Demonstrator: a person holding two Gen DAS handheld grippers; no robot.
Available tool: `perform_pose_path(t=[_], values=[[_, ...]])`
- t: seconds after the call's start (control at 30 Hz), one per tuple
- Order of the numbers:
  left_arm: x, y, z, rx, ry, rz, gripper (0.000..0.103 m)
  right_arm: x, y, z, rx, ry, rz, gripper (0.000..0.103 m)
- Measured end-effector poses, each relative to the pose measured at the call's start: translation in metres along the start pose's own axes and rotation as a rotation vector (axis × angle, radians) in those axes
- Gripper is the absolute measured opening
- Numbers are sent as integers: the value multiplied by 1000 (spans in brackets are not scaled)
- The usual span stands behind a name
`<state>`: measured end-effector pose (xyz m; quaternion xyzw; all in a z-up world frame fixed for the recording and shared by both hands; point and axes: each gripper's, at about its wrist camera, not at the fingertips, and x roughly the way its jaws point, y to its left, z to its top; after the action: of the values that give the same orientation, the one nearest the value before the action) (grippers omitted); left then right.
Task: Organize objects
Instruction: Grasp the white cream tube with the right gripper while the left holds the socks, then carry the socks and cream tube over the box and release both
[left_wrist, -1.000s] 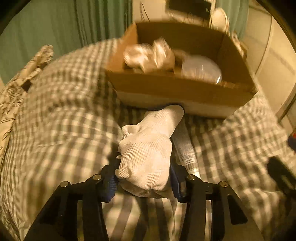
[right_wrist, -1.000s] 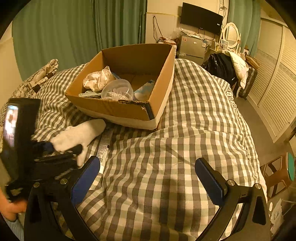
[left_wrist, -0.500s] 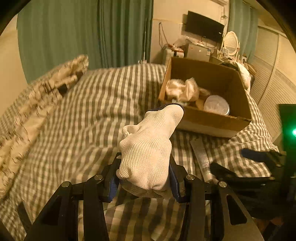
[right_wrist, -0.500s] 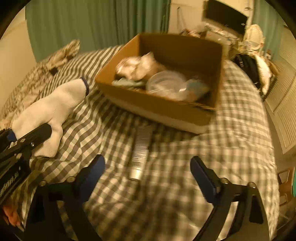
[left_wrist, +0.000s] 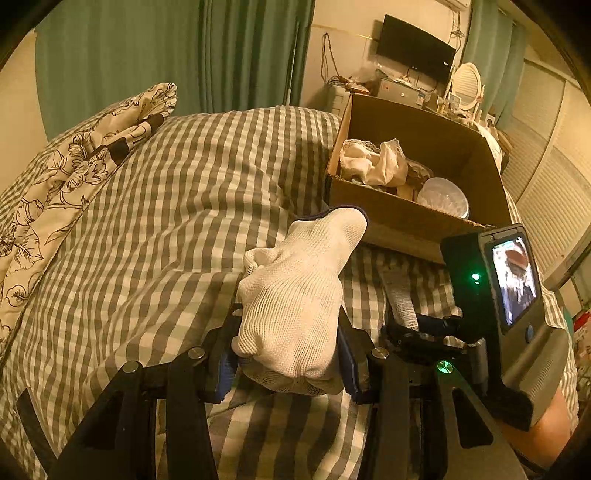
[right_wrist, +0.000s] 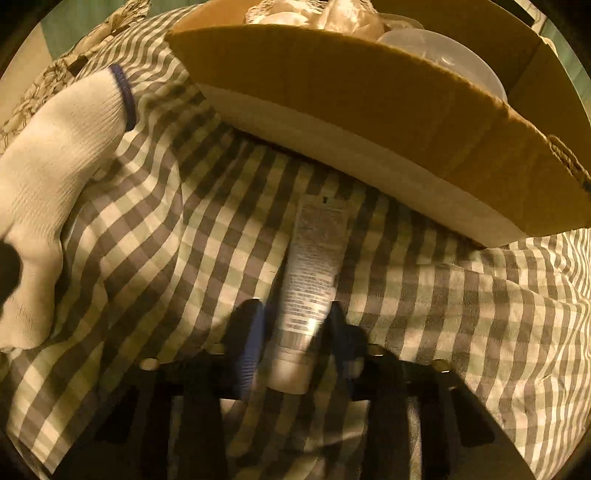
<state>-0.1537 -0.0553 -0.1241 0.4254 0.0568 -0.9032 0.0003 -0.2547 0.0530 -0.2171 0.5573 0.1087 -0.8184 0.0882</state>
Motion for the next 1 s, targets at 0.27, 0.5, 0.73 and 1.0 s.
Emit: perform_pose_path(t=[0.27, 0.5, 0.73, 1.0], values=[[-12, -9, -6, 30, -11, 0, 46, -44, -1, -32, -2, -85, 69, 24], [-38, -25, -15, 43, -37, -22, 46, -106, -17, -69, 1, -202, 98, 24], [-74, -46, -18, 80, -90, -43, 46, -153, -11, -78, 11, -289, 104, 24], [-113, -69, -1, 117, -173, -73, 46, -222, -21, -80, -8, -433, 43, 24]])
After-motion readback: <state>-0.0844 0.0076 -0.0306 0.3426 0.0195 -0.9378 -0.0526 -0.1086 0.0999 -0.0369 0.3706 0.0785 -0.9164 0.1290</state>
